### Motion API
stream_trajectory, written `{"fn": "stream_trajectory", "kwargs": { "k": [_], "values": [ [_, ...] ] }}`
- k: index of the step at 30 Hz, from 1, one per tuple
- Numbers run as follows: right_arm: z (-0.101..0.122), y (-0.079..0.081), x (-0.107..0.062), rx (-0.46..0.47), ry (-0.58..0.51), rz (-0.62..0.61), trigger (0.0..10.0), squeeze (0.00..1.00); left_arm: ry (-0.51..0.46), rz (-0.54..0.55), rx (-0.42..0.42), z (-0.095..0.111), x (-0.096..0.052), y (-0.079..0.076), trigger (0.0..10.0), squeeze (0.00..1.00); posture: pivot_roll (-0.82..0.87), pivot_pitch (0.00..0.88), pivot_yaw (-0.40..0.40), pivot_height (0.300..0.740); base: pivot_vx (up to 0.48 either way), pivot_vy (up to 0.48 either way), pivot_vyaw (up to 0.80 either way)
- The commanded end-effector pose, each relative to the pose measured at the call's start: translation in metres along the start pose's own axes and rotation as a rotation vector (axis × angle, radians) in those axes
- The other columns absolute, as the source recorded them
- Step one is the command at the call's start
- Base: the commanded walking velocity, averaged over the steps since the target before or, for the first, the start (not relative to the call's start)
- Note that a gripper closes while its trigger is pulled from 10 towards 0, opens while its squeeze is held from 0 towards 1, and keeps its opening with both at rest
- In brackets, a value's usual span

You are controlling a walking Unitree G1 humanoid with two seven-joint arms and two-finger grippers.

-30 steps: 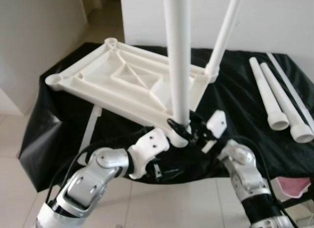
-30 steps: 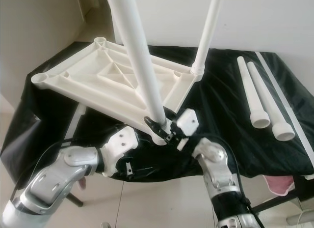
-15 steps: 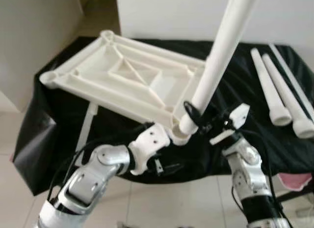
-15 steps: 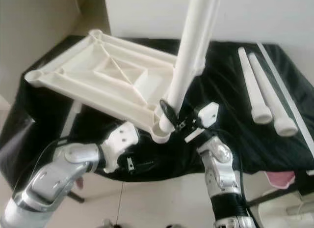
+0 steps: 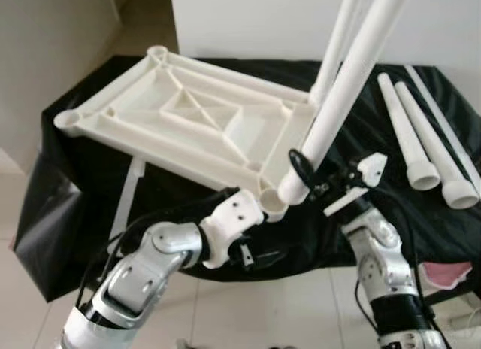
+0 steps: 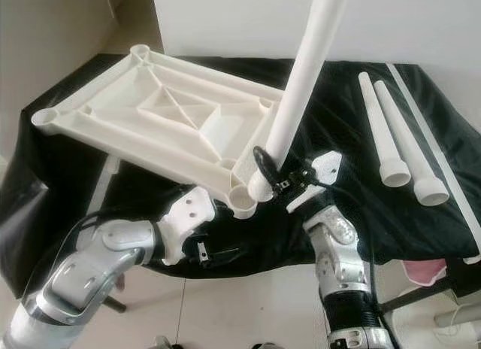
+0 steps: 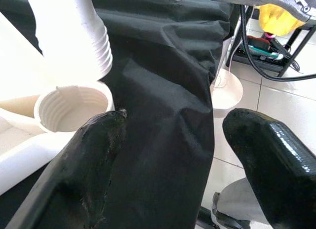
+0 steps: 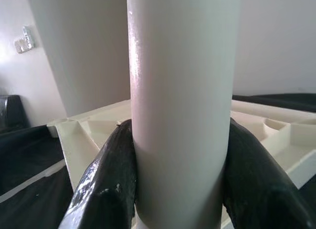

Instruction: Building children table

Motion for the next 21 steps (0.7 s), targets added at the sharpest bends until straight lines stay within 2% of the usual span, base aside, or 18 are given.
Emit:
{"fn": "stream_trajectory", "kwargs": {
  "k": [1,7,9,11,13,14,17,19,20,21],
  "values": [
    [-0.009,0.002,0.001,0.037,0.072,0.010,10.0,0.00,0.009,0.033,-0.006,-0.003,0.002,0.003,10.0,0.00,0.00,0.098,-0.025,0.740,0.000,0.000,0.00],
    [-0.017,0.018,0.003,0.040,0.147,0.094,10.0,0.00,0.004,0.037,-0.007,-0.002,0.004,0.004,10.0,0.00,-0.01,0.096,-0.028,0.740,0.000,0.000,0.00],
    [-0.019,0.032,0.002,0.043,0.188,0.167,10.0,0.00,-0.004,0.056,-0.009,0.000,0.005,0.007,10.0,0.00,-0.01,0.097,-0.032,0.740,0.000,0.000,0.00],
    [-0.019,0.035,0.001,0.046,0.198,0.187,10.0,0.00,-0.007,0.065,-0.010,0.000,0.005,0.008,10.0,0.00,-0.01,0.096,-0.033,0.740,0.000,0.000,0.00],
    [-0.006,0.026,0.005,0.042,0.163,0.135,10.0,0.00,-0.015,0.110,-0.012,0.002,0.006,0.017,10.0,0.00,-0.01,0.094,-0.034,0.740,0.000,0.000,0.00],
    [-0.006,0.026,0.005,0.042,0.163,0.135,10.0,0.00,-0.015,0.110,-0.012,0.002,0.006,0.017,10.0,0.00,-0.01,0.094,-0.034,0.740,0.000,0.000,0.00],
    [0.009,0.002,0.008,0.026,0.128,0.009,10.0,0.00,-0.018,0.185,0.003,0.003,0.006,0.029,10.0,0.00,-0.01,0.092,-0.032,0.740,0.000,0.000,0.00],
    [0.009,0.002,0.008,0.026,0.128,0.009,10.0,0.00,-0.018,0.185,0.003,0.003,0.006,0.029,10.0,0.00,-0.01,0.092,-0.032,0.740,0.000,0.000,0.00],
    [0.014,-0.008,0.008,-0.006,0.121,-0.056,10.0,0.00,-0.015,0.212,0.006,0.003,0.006,0.034,10.0,0.00,-0.01,0.092,-0.032,0.740,0.000,0.000,0.00],
    [0.014,-0.008,0.008,-0.006,0.121,-0.056,10.0,0.00,-0.015,0.212,0.006,0.003,0.006,0.034,10.0,0.00,-0.01,0.092,-0.032,0.740,0.000,0.000,0.00]
  ]
}}
Point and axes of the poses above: a point about 5 cm out from each wrist's last joint towards the gripper, its own x axis pointing out of the wrist towards the gripper, its own z axis along the axis of the wrist's last joint, y = z × x, the point moved 6 cm from there along x, pointing out of the wrist towards the gripper, and after that the axes turned 11 degrees about x, right-handed, at the moved point
